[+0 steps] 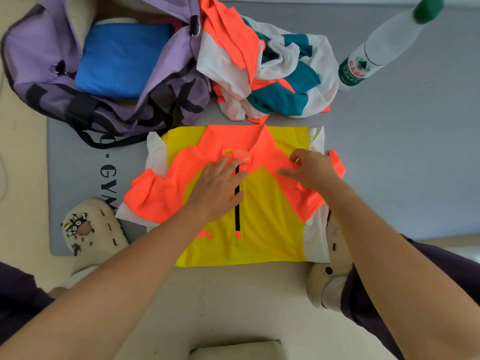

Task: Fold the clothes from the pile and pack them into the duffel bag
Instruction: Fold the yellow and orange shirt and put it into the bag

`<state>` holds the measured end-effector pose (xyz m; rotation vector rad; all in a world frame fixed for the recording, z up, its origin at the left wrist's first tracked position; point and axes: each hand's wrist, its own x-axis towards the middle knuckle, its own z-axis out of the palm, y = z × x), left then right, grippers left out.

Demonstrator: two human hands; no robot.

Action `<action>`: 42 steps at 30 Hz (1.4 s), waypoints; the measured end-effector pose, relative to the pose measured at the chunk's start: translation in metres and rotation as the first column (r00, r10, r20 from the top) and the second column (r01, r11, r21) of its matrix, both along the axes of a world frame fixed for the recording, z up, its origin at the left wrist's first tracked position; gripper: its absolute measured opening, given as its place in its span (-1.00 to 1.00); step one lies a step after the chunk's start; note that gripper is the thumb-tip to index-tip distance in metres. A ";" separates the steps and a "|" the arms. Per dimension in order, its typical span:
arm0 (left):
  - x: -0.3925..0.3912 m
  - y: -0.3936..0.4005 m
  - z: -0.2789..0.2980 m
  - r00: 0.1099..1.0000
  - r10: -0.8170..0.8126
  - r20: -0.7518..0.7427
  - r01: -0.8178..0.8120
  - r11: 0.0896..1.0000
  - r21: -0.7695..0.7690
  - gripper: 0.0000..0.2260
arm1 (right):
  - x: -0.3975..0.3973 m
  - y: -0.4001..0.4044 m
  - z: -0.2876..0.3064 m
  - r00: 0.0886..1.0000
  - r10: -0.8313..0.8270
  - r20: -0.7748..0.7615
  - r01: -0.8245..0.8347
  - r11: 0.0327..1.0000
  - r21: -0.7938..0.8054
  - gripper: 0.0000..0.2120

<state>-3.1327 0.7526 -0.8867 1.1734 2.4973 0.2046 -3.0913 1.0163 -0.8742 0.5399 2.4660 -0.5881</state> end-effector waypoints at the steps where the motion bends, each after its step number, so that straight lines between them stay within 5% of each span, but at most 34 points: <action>1: 0.004 0.005 -0.005 0.999 0.024 0.028 -0.022 0.998 -0.056 -0.52 | 0.000 0.006 0.004 0.991 0.099 0.086 -0.104 0.993 0.056 -0.61; 3: 0.008 0.009 -0.011 0.994 0.108 0.035 -0.104 0.990 -0.093 -0.46 | 0.002 0.019 0.013 0.925 0.258 0.278 -0.314 0.932 0.182 -0.71; 6: 0.012 0.013 -0.012 0.988 0.148 0.031 -0.145 0.986 -0.085 -0.43 | 0.007 0.044 0.027 0.904 0.151 0.399 -0.301 0.890 0.344 -0.80; 9: 0.013 0.015 -0.011 0.988 0.145 0.043 -0.140 0.984 -0.111 -0.39 | 0.018 0.063 0.035 0.947 -0.043 0.318 -0.124 0.865 0.486 -0.80; 12: 0.010 0.018 -0.007 0.982 0.145 0.117 -0.128 0.981 -0.145 -0.34 | 0.031 0.050 0.033 0.989 -0.031 0.147 -0.062 0.808 0.586 -0.73; 15: 0.008 0.016 0.004 0.967 0.171 0.190 -0.143 0.978 -0.150 -0.34 | 0.035 0.004 0.035 0.996 0.070 -0.054 -0.030 0.841 0.540 -0.68; 19: 0.023 -0.018 0.022 0.887 0.443 0.131 -0.424 0.893 -0.151 -0.45 | 0.044 -0.070 0.040 0.971 0.216 -0.103 -0.185 0.950 0.253 -0.58; 24: 0.044 -0.097 0.031 0.699 0.698 0.154 -0.664 0.714 -0.224 -0.64 | 0.068 -0.121 0.043 0.953 0.235 0.189 -0.238 0.971 -0.011 -0.52; 27: 0.049 -0.127 0.033 0.495 0.836 0.236 -0.816 0.541 -0.205 -0.67 | 0.078 -0.134 0.042 0.937 0.226 0.266 -0.234 0.972 -0.001 -0.52; 30: 0.057 -0.141 0.031 0.319 0.876 0.363 -0.884 0.413 -0.220 -0.76 | 0.078 -0.145 0.034 0.955 0.244 0.166 -0.264 0.959 0.107 -0.48; 36: 0.080 -0.160 0.019 0.356 0.820 0.448 -0.772 0.529 -0.352 -0.70 | 0.063 -0.167 0.009 0.923 0.384 0.033 -0.385 0.918 0.099 -0.29; 40: 0.068 -0.159 0.019 0.277 0.806 0.523 -0.751 0.521 -0.405 -0.76 | 0.068 -0.162 -0.001 0.928 0.370 -0.042 -0.362 0.922 0.137 -0.32; 42: 0.061 -0.167 0.024 0.327 0.800 0.502 -0.701 0.562 -0.440 -0.71 | 0.073 -0.160 -0.004 0.916 0.390 -0.094 -0.368 0.910 0.191 -0.37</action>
